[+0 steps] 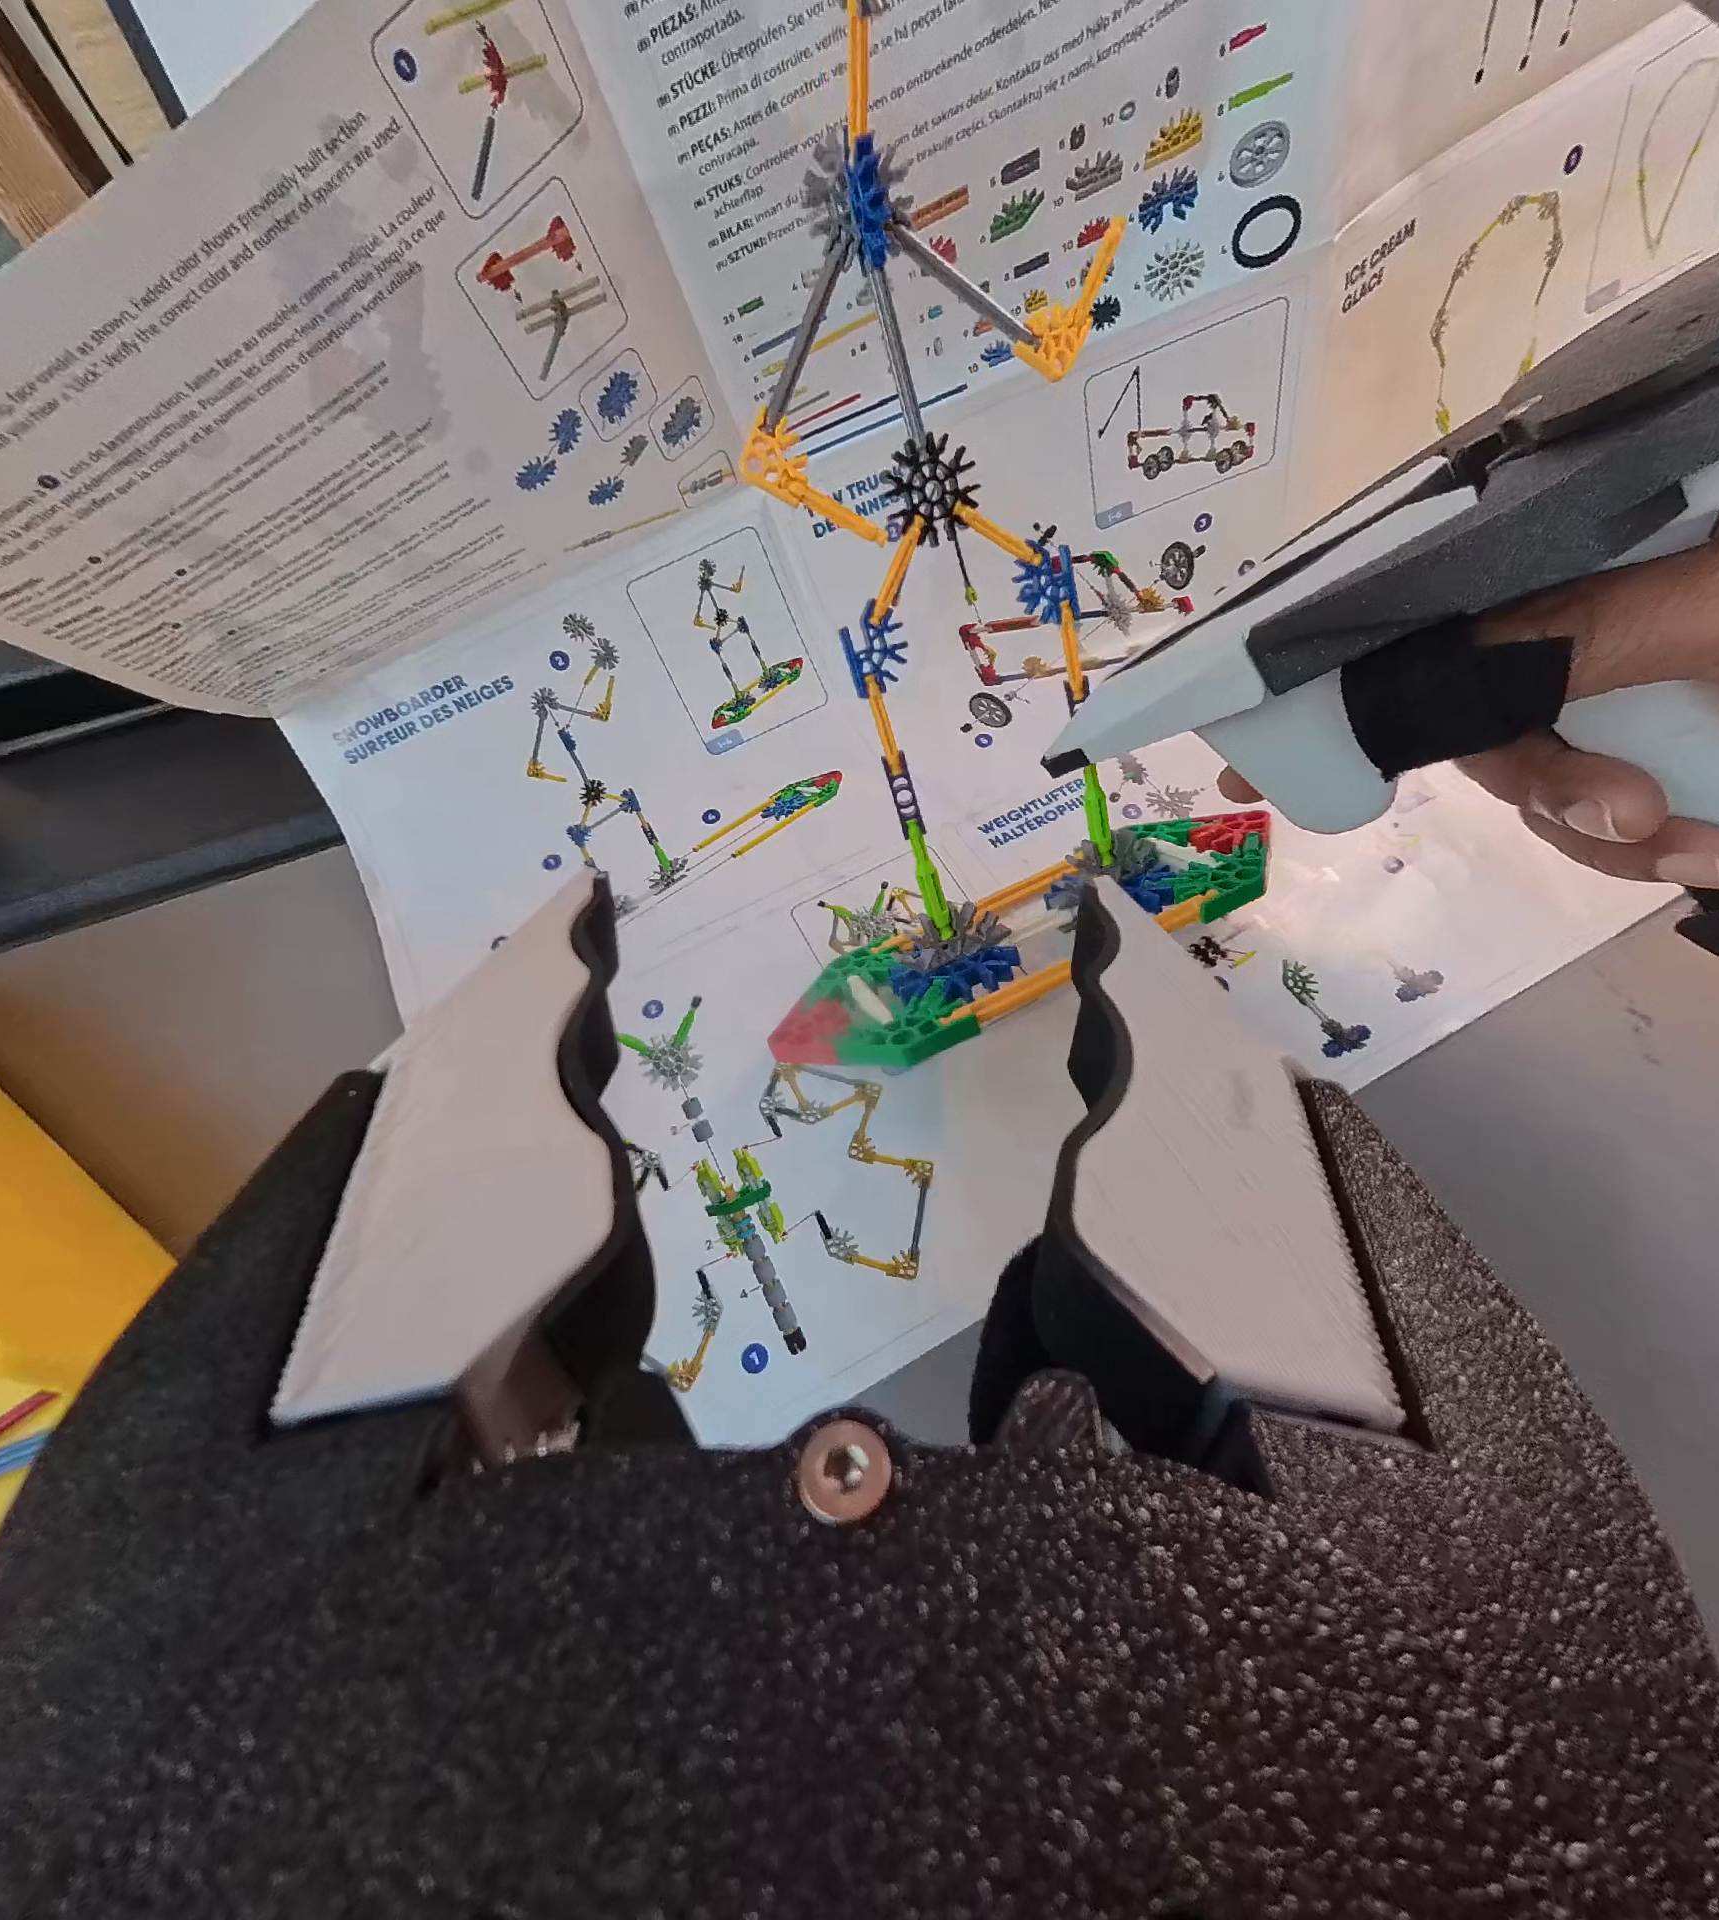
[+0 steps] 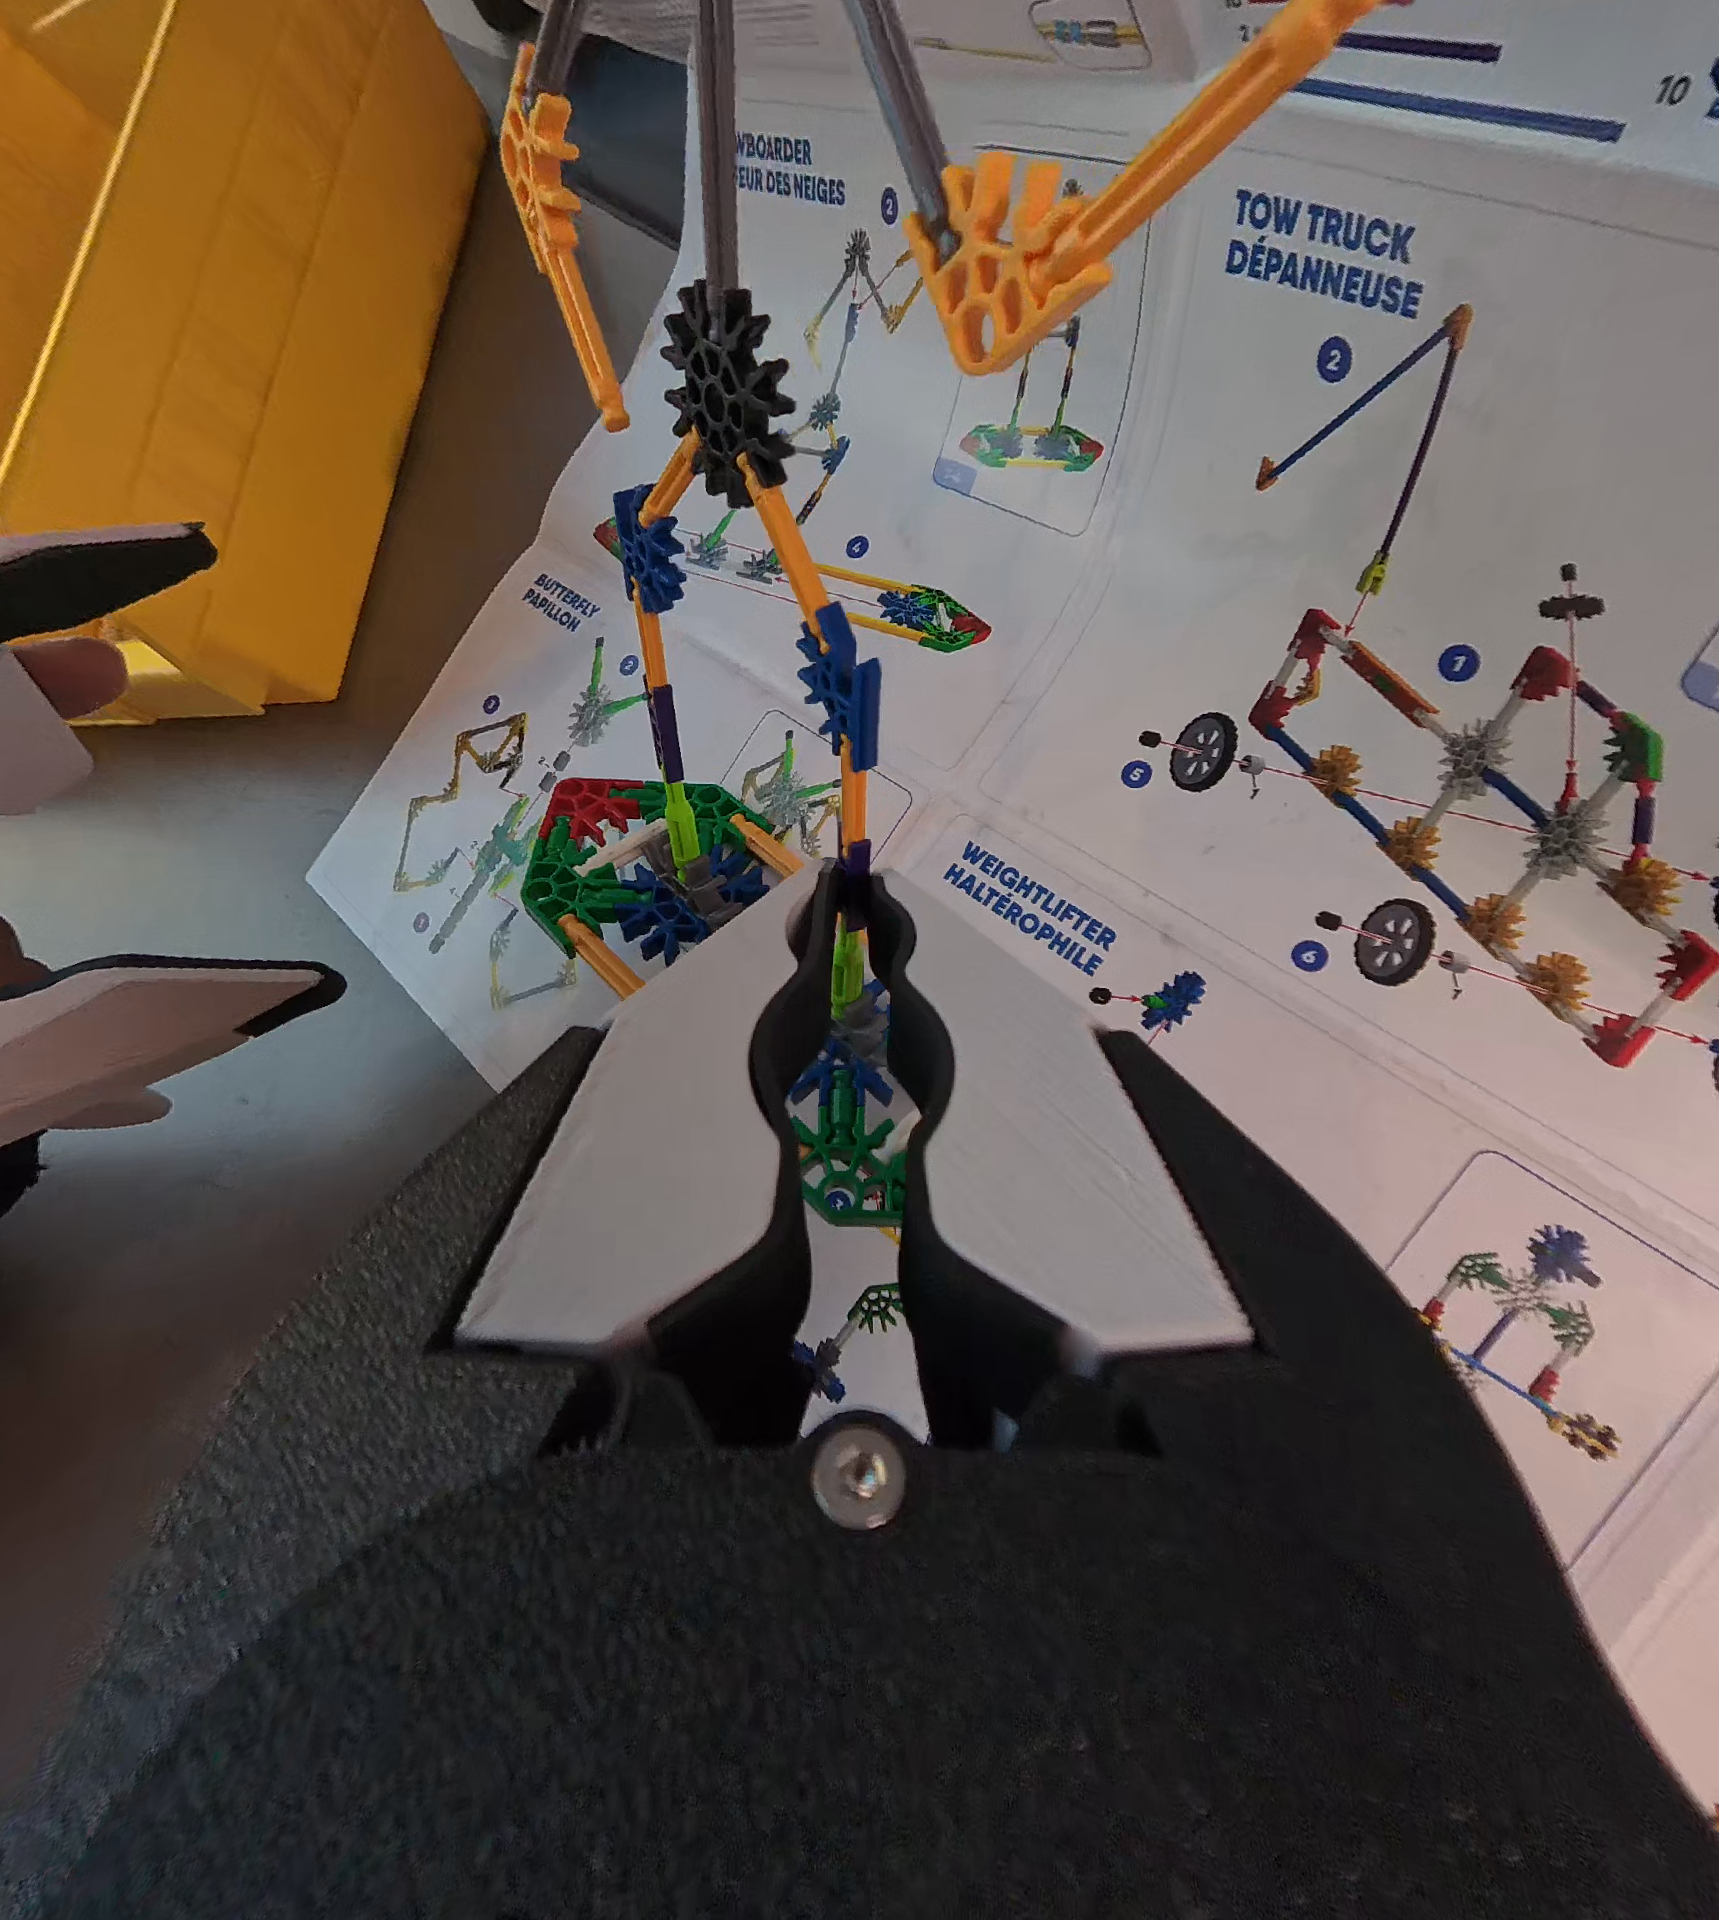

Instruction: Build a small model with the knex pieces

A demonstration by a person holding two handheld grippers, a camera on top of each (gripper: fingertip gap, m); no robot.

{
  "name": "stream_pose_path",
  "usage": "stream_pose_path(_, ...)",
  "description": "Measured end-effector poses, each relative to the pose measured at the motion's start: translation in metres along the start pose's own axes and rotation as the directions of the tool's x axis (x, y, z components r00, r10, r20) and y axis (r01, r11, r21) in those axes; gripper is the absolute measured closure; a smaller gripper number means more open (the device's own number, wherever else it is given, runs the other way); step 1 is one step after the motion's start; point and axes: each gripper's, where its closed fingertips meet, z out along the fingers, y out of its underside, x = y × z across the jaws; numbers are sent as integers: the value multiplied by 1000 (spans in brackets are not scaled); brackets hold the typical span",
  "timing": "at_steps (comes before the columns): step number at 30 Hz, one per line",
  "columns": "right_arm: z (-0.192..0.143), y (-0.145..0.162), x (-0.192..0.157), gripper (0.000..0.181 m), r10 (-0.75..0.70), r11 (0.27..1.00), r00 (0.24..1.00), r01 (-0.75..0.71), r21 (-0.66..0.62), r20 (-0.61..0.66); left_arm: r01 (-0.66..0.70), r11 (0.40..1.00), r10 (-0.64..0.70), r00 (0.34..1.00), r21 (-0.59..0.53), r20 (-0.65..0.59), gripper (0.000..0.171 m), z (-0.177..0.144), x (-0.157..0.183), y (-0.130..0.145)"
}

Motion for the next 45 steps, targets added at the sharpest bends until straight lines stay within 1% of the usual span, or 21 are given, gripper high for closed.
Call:
stream_pose_path(2, 0, 3, -5, 179, -55, 998, 999, 54, 19, 4, 47, 999, -47, 998, 2, -51, 83, -4, 3, 3)
stream_pose_path(4, -2, 9, -13, 179, -133, 990, 991, 133, 39, 8, 78, 997, -77, 994, 10, -75, 83, -10, -4, 6)
stream_pose_path(10, -15, 32, -40, 181, -248, 962, 969, 243, 123, 23, 64, 998, -62, 995, 21, -75, 83, -38, -41, 24)
stream_pose_path(13, -26, 46, -60, 181, -279, 952, 958, 268, 148, 64, 53, 998, -47, 990, 43, -135, 83, -58, -38, 32)
stream_pose_path(17, -43, 70, -96, 181, -283, 954, 945, 259, 150, 167, -48, 997, 60, 975, 63, -215, 83, -79, -20, 46)
stream_pose_path(21, -56, 104, -126, 181, -300, 953, 926, 281, 113, 231, -117, 991, 129, 963, 66, -238, 83, -84, -14, 64)
stream_pose_path(24, -59, 122, -135, 180, -325, 945, 921, 305, 118, 215, -102, 994, 110, 964, 46, -242, 87, -78, -18, 75)
stream_pose_path(26, -59, 131, -133, 179, -353, 935, 918, 338, 111, 182, -96, 995, 103, 968, 41, -229, 90, -73, -26, 75)
stream_pose_path(27, -59, 132, -132, 179, -368, 928, 915, 352, 120, 163, -114, 992, 122, 972, 50, -203, 92, -70, -33, 70)
stream_pose_path(29, -60, 133, -129, 177, -394, 918, 907, 380, 113, 148, -185, 980, 193, 975, 77, -114, 95, -61, -56, 47)
stream_pose_path(32, -62, 130, -128, 174, -400, 916, 904, 386, 112, 152, -347, 933, 345, 938, 100, 37, 99, -42, -100, -8)
stream_pose_path(33, -63, 129, -129, 172, -396, 917, 905, 381, 117, 158, -395, 914, 390, 918, 93, 65, 102, -32, -114, -27)
stream_pose_path(35, -65, 129, -128, 170, -390, 919, 906, 374, 123, 162, -460, 885, 457, 888, 71, 61, 106, -7, -137, -59)
stream_pose_path(36, -65, 131, -126, 170, -388, 920, 908, 373, 120, 159, -487, 872, 486, 873, 45, 39, 109, 8, -146, -69)
stream_pose_path(37, -66, 133, -124, 170, -386, 921, 909, 371, 116, 155, -521, 854, 520, 854, -6, -18, 113, 24, -153, -71)
stream_pose_path(38, -66, 135, -122, 169, -382, 923, 911, 368, 112, 152, -557, 828, 548, 829, -72, -109, 118, 40, -155, -65)
stream_pose_path(39, -67, 136, -121, 169, -375, 926, 914, 361, 115, 152, -602, 789, 576, 795, -126, -191, 128, 52, -156, -57)
stream_pose_path(41, -67, 138, -119, 169, -360, 932, 919, 346, 108, 163, -720, 678, 666, 687, -148, -291, 171, 68, -157, -49)
stream_pose_path(42, -67, 140, -117, 169, -356, 934, 921, 343, 99, 160, -764, 629, 693, 634, -142, -344, 171, 71, -154, -47)
stream_pose_path(43, -67, 141, -115, 169, -356, 934, 922, 345, 95, 152, -785, 605, 695, 601, -132, -394, 171, 71, -150, -49)
stream_pose_path(45, -66, 144, -113, 169, -360, 933, 920, 351, 85, 154, -771, 628, 661, 600, -105, -449, 171, 66, -145, -71)
